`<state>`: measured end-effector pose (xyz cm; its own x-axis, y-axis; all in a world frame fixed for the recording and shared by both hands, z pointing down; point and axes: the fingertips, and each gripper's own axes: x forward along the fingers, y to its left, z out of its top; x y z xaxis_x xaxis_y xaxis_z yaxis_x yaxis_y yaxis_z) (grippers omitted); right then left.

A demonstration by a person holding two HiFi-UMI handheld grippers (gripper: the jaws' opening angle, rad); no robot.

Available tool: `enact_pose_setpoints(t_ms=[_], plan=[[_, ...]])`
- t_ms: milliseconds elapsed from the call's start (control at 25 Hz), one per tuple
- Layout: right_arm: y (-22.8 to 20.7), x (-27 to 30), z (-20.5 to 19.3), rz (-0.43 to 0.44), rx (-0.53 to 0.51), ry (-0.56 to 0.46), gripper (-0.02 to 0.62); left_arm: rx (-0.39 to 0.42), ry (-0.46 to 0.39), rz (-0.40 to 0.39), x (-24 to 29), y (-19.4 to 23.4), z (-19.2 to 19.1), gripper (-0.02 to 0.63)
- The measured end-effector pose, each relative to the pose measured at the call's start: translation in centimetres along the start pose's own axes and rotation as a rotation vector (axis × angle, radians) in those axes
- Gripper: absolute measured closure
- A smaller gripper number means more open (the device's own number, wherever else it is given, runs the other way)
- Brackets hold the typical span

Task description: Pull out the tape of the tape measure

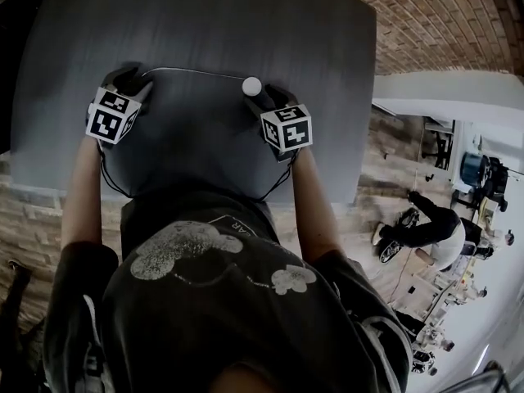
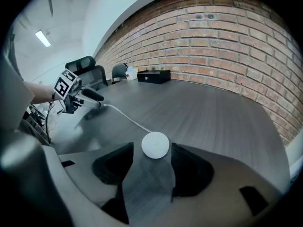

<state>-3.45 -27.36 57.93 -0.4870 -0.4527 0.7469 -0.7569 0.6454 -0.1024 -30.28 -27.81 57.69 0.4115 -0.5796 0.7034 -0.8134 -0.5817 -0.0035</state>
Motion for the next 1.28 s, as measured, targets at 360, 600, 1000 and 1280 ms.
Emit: enact_pose_setpoints(t_ms=[360, 600, 1000, 1280], plan=[[1.2, -5.9, 3.3, -0.029, -0.096, -0.199, 0.342, -0.053, -0.223, 0.156, -6.8, -3.6, 3.8, 0.339], [2.5, -11.1, 6.1, 0.004, -0.212, -0.378, 0.361, -0.070, -0.400, 0.252, -11.3, -7.5, 7.6, 0.339], [3.5, -18.3, 5.6, 0.127, -0.295, -0.528, 0.465, -0.111, -0.544, 0.371, -14.9, -16.6, 11.7, 0.402], [3.6, -20.8, 2.1, 0.224, -0.348, -0.510, 0.537, -0.163, -0.555, 0.461, -16.5, -22.4, 10.5, 0.479]])
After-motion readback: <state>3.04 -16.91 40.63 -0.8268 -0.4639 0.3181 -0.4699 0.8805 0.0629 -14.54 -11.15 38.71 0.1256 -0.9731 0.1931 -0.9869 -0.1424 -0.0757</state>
